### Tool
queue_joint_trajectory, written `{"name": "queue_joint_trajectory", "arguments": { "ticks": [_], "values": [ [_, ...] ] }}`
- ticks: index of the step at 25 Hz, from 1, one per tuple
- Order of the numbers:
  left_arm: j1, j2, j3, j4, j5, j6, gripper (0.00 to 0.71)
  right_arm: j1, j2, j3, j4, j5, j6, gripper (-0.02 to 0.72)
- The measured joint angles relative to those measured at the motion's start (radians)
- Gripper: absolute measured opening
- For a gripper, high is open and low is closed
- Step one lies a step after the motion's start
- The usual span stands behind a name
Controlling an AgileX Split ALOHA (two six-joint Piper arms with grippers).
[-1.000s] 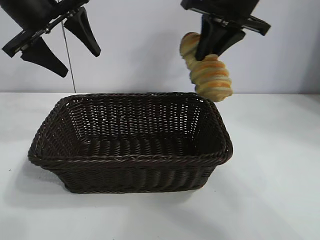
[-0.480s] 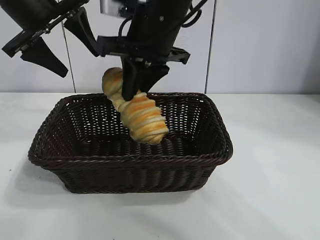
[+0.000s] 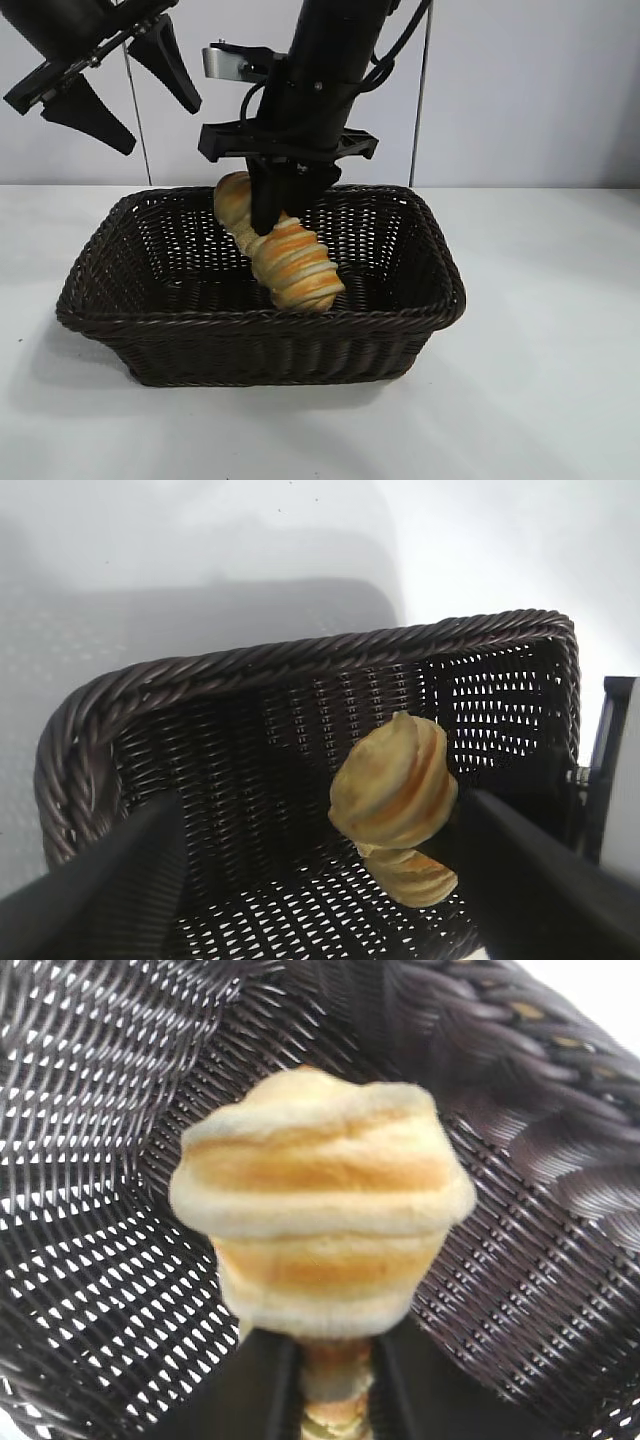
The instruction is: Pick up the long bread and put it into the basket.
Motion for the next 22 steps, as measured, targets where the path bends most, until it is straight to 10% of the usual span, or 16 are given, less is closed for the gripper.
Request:
{"name": "queue_joint_trajectory", "arguments": {
  "ticks": [22],
  "values": [
    [0.0,0.0,0.0,0.0,0.004,0.0,0.542,-0.31,-0.177,-0.063,0.14,0.088,-0.001,0.486]
  ]
}}
